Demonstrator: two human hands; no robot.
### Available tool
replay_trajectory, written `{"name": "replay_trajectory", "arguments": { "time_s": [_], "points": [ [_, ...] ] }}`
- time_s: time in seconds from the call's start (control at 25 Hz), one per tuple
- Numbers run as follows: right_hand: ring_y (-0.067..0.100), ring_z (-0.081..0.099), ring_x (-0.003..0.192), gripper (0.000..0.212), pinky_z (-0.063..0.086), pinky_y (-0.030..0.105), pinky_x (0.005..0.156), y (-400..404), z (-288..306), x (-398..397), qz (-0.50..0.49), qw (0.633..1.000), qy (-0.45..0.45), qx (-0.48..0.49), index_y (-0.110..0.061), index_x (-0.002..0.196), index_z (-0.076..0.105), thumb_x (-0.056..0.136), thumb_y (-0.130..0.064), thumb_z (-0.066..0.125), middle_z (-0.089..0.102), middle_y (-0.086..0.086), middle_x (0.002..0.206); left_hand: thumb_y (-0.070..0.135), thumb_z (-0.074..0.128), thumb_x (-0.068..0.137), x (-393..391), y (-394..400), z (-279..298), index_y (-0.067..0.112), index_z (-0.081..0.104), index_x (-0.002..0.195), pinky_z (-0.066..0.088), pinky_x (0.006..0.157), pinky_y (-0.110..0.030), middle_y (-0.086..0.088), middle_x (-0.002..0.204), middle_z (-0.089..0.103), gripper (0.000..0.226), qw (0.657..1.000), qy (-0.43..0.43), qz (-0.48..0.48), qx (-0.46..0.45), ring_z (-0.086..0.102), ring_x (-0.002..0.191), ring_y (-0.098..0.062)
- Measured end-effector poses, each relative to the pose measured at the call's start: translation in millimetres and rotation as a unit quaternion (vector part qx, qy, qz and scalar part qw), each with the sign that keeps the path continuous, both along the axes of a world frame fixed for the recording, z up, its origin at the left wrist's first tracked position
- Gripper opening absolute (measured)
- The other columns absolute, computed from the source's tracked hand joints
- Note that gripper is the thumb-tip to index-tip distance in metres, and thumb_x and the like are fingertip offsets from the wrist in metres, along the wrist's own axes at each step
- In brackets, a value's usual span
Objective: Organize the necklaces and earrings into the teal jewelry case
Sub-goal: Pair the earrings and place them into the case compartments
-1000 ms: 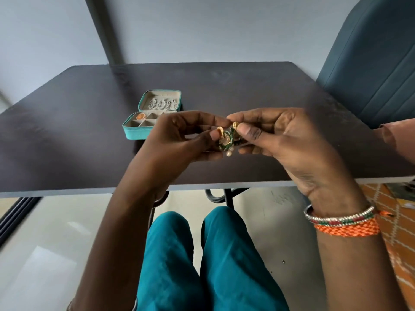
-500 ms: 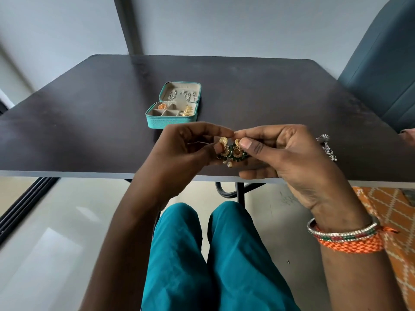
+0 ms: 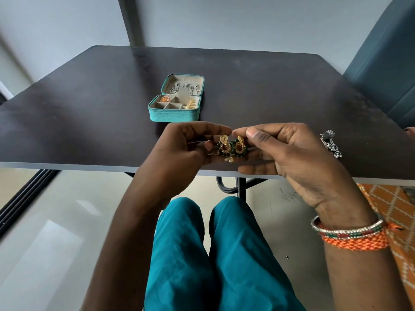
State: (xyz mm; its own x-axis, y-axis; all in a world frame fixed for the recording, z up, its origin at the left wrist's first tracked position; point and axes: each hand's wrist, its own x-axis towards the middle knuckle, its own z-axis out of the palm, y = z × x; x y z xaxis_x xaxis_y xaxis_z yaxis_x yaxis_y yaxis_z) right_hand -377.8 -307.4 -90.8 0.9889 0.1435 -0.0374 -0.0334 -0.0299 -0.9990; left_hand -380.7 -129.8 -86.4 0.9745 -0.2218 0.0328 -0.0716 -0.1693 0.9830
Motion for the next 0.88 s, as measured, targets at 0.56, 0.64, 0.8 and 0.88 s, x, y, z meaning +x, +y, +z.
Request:
{"name": "replay_trajectory", "arguments": {
  "time_s": [0.56, 0.64, 0.8, 0.88],
  "points": [
    [0.014, 0.07, 0.063, 0.013, 0.055, 0.021, 0.054, 23.4, 12.7, 61.3, -0.044, 0.995, -0.089, -0.032, -0.01, 0.091, 0.071, 0.082, 0.0, 0.067, 0.072, 0.004, 0.075, -0.004, 0.065, 0.084, 55.2, 27.7, 2.7, 0.012, 0.068, 0.084, 0.053, 0.059, -0.014, -0.007, 0.074, 0.064, 0.017, 0.986, -0.104, 0.131, 0.021, 0.062, 0.056, -0.002],
    [0.012, 0.068, 0.059, 0.012, 0.055, 0.02, 0.055, 34.6, 14.4, 89.8, -0.057, 0.993, -0.105, -0.014, -0.007, 0.089, 0.07, 0.083, 0.002, 0.066, 0.07, 0.006, 0.072, -0.006, 0.062, 0.085, 85.4, 41.1, 11.4, 0.009, 0.068, 0.085, 0.057, 0.062, -0.017, -0.008, 0.073, 0.064, 0.016, 0.982, -0.108, 0.146, 0.055, 0.063, 0.054, -0.004],
    [0.014, 0.067, 0.054, 0.012, 0.057, 0.023, 0.057, 64.8, 6.8, 142.4, -0.074, 0.991, -0.109, 0.005, -0.004, 0.081, 0.067, 0.082, 0.007, 0.066, 0.066, 0.013, 0.071, -0.009, 0.06, 0.084, 144.9, 50.5, 17.9, 0.007, 0.069, 0.082, 0.058, 0.077, -0.037, -0.01, 0.071, 0.065, 0.018, 0.98, -0.073, 0.128, 0.133, 0.065, 0.064, -0.021],
    [0.021, 0.069, 0.058, 0.017, 0.059, 0.031, 0.062, 74.6, -1.0, 159.3, -0.09, 0.989, -0.116, 0.003, -0.009, 0.076, 0.067, 0.08, 0.007, 0.067, 0.067, 0.014, 0.07, -0.009, 0.061, 0.082, 166.8, 50.9, 13.1, 0.001, 0.07, 0.087, 0.058, 0.073, -0.037, -0.012, 0.07, 0.065, 0.014, 0.978, -0.057, 0.116, 0.166, 0.063, 0.063, -0.023]
  ]
}}
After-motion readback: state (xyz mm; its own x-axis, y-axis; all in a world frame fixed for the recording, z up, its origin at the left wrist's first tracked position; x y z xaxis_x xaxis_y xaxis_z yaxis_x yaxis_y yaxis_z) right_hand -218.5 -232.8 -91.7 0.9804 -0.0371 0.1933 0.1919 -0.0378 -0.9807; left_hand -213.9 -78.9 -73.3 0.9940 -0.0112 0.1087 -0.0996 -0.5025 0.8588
